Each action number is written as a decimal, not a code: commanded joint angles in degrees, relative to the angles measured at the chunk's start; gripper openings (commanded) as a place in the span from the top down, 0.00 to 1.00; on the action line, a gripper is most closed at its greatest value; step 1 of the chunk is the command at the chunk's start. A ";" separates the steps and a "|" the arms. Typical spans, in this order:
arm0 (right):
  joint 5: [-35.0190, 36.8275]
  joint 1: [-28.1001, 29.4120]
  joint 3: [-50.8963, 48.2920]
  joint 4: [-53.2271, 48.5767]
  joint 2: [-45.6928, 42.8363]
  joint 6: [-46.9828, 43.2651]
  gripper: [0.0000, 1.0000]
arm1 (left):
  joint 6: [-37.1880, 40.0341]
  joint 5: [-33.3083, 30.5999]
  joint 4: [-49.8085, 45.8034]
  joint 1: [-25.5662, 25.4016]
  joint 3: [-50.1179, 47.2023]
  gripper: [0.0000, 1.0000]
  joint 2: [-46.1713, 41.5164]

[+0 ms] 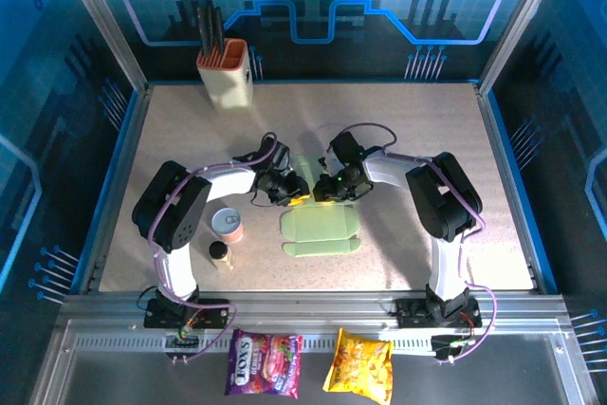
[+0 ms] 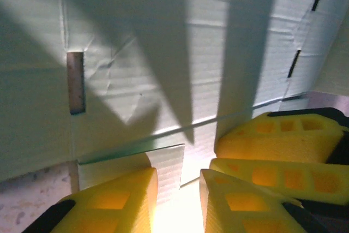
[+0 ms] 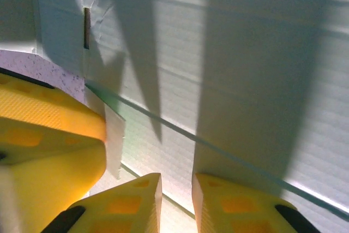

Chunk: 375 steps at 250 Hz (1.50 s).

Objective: Fold the paper box

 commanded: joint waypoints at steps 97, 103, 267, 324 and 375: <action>1.39 0.54 -2.33 -2.57 -1.19 -0.29 0.76 | 0.23 -0.99 2.37 -0.58 -3.90 0.74 1.33; 1.47 0.54 -2.14 -2.90 -1.68 -0.38 0.76 | 0.64 -1.41 1.52 -0.55 -3.46 0.74 0.25; 0.95 -2.44 18.33 -11.81 -0.32 -2.56 0.70 | 10.17 -3.01 -9.87 7.09 9.39 0.57 -8.82; -1.21 -4.24 27.47 -12.18 7.92 -0.96 0.69 | 11.18 -1.93 -12.33 9.91 16.75 0.49 -2.61; -3.69 -5.24 33.44 -11.12 14.65 1.16 0.68 | 10.98 -2.01 -13.85 10.73 22.80 0.47 3.27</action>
